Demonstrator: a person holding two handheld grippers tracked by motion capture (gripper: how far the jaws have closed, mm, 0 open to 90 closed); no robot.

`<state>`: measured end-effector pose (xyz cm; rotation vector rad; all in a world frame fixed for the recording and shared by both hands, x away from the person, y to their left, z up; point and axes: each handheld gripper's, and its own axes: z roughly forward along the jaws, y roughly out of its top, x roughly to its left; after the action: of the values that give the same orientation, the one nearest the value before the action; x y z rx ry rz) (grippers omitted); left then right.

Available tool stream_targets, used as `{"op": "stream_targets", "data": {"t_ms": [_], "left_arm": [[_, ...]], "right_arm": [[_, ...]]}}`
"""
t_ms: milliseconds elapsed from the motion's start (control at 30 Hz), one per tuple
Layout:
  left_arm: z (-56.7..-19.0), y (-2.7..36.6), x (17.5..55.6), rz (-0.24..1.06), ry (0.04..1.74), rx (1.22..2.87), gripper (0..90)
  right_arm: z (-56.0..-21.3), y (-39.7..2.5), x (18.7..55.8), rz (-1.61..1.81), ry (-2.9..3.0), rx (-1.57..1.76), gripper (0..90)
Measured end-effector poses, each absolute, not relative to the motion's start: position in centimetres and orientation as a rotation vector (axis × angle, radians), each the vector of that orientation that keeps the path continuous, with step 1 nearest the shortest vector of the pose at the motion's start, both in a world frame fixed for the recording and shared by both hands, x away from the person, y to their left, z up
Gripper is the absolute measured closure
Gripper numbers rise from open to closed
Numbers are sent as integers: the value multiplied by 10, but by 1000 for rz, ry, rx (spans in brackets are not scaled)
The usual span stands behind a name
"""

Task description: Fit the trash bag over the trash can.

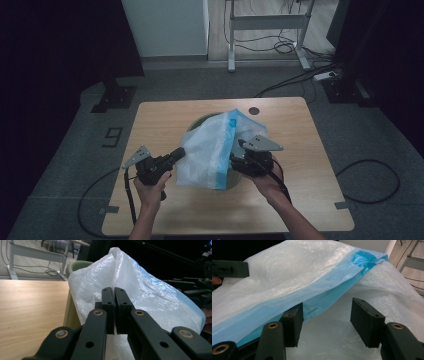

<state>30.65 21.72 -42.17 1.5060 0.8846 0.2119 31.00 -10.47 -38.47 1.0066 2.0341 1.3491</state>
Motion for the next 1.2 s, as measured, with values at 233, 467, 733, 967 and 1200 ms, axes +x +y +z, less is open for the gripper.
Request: {"op": "stream_targets", "data": {"t_ms": [233, 467, 733, 967, 1200], "left_arm": [[-394, 210, 299, 354, 832, 1571, 557], [-369, 193, 300, 383, 762, 1666, 491], [-369, 180, 299, 344, 722, 1707, 438], [-364, 172, 295, 324, 675, 1732, 420], [-360, 165, 296, 273, 627, 1752, 402]], "right_arm": [[-382, -104, 310, 1357, 2002, 989, 420], [-378, -103, 309, 1392, 1953, 973, 423], [-371, -99, 303, 1456, 1918, 924, 431], [-365, -97, 297, 1487, 1893, 884, 432], [-364, -93, 297, 1498, 1883, 885, 440]]}}
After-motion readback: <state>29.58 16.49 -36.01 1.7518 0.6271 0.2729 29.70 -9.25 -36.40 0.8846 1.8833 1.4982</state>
